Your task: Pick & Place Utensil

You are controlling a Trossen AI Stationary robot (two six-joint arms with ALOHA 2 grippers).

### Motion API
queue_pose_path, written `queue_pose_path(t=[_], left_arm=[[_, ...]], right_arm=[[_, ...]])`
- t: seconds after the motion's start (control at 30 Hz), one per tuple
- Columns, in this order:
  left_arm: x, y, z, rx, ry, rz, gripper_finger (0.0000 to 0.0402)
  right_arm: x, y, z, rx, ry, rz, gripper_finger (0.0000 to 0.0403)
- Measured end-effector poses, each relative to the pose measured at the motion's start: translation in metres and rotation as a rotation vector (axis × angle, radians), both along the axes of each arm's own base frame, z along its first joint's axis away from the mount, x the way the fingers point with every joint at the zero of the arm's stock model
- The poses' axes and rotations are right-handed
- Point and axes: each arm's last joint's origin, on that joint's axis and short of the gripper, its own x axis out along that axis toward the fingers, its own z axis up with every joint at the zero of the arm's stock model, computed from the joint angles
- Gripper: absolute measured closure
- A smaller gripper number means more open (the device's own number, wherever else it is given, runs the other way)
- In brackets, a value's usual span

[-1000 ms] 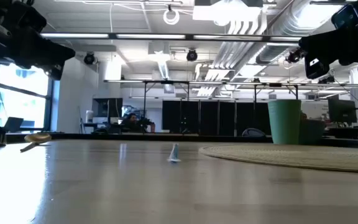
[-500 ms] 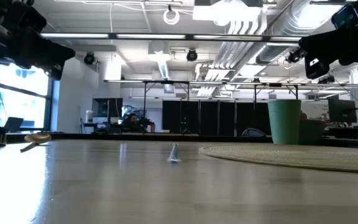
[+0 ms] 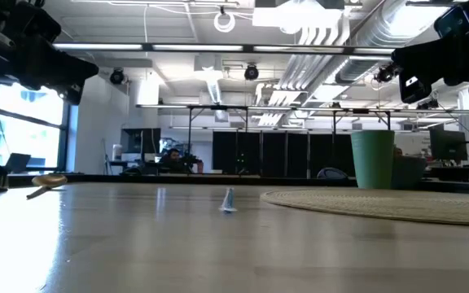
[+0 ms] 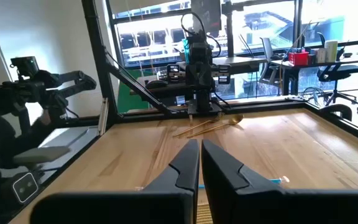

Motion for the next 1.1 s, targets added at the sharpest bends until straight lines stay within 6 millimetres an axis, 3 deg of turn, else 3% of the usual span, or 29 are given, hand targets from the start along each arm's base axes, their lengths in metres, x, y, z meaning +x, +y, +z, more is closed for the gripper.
queue_pose_path(t=[0.2,0.67,0.8,1.1], left_arm=[[0.000,0.000,0.000,0.000,0.000,0.000,0.0401],[0.000,0.000,0.000,0.000,-0.002,0.000,0.0401],[0.000,0.000,0.001,-0.001,-0.009,0.003,0.0401],[0.000,0.000,0.001,-0.001,-0.014,0.003,0.0401]], right_arm=[[0.000,0.000,-0.003,0.094,0.038,0.013,0.0391],[0.000,0.000,-0.004,0.096,0.045,0.010,0.0391],[0.000,0.000,-0.003,-0.003,0.035,-0.008,0.0391],[-0.003,-0.003,0.019,-0.092,-0.203,-0.129,0.0391]])
